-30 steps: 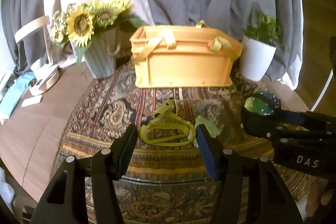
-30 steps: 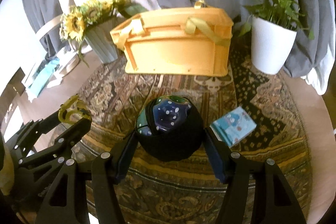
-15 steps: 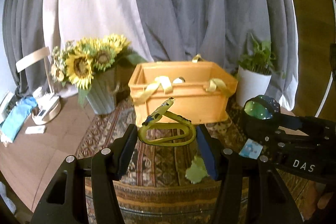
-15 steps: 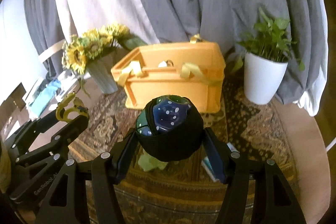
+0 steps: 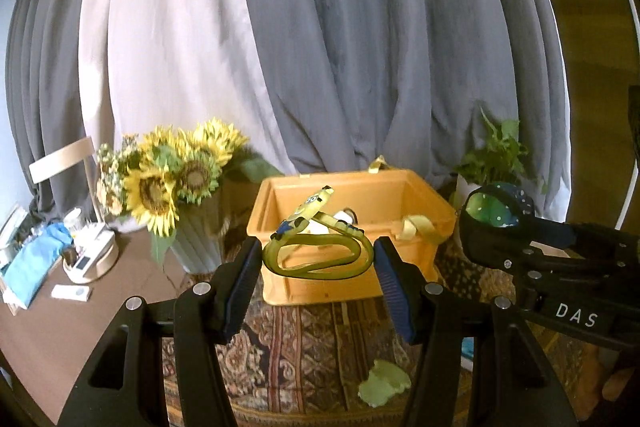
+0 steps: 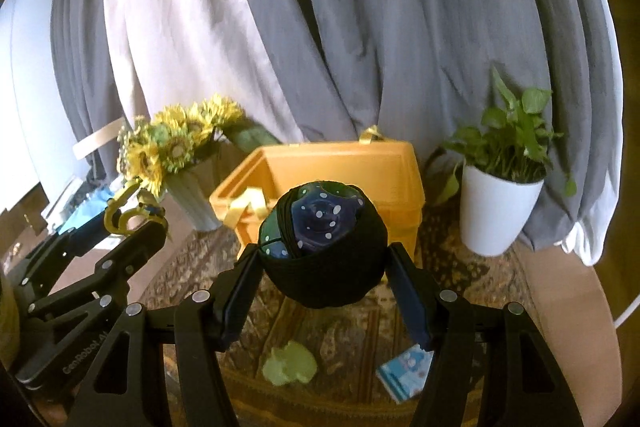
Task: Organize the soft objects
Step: 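Carry the yellow loop and dark ball over the orange crate with both tools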
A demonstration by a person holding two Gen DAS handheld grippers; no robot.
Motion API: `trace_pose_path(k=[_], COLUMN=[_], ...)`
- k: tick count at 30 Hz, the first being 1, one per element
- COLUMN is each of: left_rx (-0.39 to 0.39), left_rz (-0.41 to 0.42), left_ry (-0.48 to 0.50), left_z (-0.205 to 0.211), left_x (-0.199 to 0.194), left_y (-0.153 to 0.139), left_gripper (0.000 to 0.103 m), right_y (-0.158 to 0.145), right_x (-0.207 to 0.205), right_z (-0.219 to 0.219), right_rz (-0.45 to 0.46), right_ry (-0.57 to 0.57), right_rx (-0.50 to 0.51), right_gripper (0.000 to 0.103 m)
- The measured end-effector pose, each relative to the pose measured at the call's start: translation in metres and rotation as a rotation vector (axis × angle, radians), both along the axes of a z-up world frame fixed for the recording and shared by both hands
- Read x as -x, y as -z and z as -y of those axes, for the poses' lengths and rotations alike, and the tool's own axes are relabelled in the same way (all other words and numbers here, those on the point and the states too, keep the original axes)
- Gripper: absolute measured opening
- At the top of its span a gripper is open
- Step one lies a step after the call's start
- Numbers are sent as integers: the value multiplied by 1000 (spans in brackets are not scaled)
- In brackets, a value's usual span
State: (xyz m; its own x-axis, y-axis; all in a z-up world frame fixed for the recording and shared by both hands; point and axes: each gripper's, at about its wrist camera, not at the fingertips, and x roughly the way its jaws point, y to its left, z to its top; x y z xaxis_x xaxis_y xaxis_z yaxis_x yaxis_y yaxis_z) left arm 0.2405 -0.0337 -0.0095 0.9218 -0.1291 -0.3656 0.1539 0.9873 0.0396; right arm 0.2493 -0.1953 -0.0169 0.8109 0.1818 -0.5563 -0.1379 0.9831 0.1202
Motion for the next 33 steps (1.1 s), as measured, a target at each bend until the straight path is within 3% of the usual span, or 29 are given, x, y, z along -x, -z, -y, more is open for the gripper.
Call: trace_pose_path(k=[14,33], left_rx=[-7,-36], left_rz=[92,108], left_ry=[5,8], left_z=[5,11], left_x=[-41,-118], left_y=[-27,-36], left_gripper=[57,57], right_y=[-20,-22], right_x=[-45,-125], right_z=[1,5], right_rz=[76,92], right_ry=[1,16], right_rx=[-8,10], right_gripper=[64,64])
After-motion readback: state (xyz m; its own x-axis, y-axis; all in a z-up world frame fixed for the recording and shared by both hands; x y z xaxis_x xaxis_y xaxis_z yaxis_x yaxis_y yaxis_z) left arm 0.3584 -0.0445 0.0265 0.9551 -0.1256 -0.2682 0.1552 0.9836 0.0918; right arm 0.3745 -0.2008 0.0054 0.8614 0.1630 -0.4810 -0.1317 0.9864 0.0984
